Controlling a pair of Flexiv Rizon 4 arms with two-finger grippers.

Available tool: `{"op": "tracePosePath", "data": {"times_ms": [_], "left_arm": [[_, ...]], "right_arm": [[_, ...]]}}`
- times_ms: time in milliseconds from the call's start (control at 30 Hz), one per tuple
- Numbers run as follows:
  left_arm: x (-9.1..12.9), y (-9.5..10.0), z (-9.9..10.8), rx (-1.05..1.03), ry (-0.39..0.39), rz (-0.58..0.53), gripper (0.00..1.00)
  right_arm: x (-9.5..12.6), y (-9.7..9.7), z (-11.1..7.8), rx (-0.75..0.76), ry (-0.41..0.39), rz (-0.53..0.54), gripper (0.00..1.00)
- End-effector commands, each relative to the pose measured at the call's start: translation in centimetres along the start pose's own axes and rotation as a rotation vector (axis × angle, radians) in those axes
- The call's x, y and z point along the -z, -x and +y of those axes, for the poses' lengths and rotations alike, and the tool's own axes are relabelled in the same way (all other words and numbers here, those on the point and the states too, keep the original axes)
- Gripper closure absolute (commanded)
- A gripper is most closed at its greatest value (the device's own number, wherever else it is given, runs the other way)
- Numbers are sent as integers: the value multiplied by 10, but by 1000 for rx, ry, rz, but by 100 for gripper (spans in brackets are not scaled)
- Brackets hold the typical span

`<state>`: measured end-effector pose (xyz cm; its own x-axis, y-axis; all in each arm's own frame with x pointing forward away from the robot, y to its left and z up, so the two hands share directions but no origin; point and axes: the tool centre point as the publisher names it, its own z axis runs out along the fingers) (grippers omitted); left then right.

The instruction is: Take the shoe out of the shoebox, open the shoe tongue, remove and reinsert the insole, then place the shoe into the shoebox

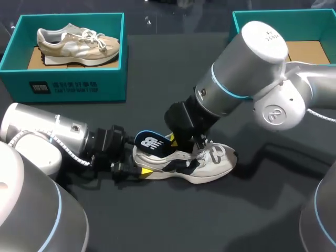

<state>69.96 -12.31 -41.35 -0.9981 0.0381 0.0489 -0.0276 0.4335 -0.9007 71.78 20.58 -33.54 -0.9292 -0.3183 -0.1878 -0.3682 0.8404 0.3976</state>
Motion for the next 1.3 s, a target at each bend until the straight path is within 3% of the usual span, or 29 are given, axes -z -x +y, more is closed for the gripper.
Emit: {"op": "tracePosePath", "data": {"times_ms": [33,300,467,600,667,867,1100,1133,1167,1300], "left_arm": [[-4,3,3,1,1,-1,100],[-4,3,3,1,1,-1,100],[-4,3,3,1,1,-1,100],[-4,3,3,1,1,-1,100],[-4,3,3,1,1,-1,100],[-4,3,3,1,1,-1,100],[-4,3,3,1,1,-1,100],[-4,3,3,1,1,-1,100],[-4,3,3,1,1,-1,100],[-4,3,3,1,1,-1,100]], "right_arm": [[-2,5,10,8,-21,23,100],[-7,10,29,-18,31,71,100],[-3,9,31,-97,64,111,100],[-1,8,29,-148,111,137,91],[-1,8,29,-169,131,155,74],[2,9,29,-213,167,193,52],[5,12,32,-262,202,297,51],[5,13,33,-268,207,310,42],[6,13,33,-274,215,323,40],[7,13,36,-309,242,368,51]]}}
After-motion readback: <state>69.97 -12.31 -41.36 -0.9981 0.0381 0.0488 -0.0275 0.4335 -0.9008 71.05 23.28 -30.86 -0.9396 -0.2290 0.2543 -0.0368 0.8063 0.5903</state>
